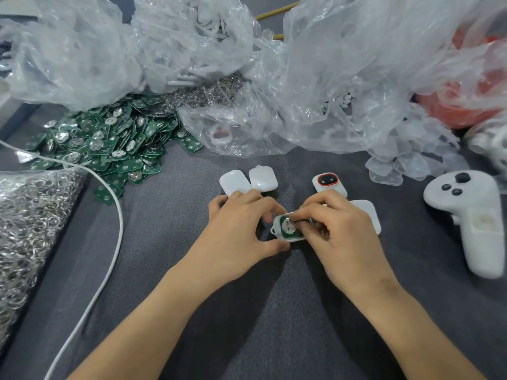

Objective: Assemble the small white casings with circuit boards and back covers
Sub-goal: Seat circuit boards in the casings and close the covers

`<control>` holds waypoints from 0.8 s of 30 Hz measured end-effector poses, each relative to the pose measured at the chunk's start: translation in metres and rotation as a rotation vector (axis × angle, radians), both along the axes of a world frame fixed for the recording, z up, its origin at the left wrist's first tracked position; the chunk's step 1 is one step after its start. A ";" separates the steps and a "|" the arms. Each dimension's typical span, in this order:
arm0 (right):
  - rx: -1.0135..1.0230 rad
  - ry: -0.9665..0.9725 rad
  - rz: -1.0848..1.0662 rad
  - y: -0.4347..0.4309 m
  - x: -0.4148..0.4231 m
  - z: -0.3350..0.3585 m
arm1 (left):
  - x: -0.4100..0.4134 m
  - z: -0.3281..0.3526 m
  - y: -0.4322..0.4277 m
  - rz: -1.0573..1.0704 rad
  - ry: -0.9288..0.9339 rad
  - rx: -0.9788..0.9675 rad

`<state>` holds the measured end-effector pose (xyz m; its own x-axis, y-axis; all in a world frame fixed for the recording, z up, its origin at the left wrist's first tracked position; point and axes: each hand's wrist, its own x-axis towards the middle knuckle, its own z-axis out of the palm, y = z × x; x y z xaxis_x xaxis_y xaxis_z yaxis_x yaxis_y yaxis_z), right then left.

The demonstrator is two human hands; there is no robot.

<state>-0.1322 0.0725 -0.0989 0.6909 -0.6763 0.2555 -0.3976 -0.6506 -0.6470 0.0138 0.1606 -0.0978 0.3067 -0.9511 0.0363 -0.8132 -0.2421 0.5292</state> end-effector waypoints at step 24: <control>0.044 0.094 0.041 -0.007 -0.002 0.002 | 0.003 -0.003 0.001 -0.036 0.013 -0.021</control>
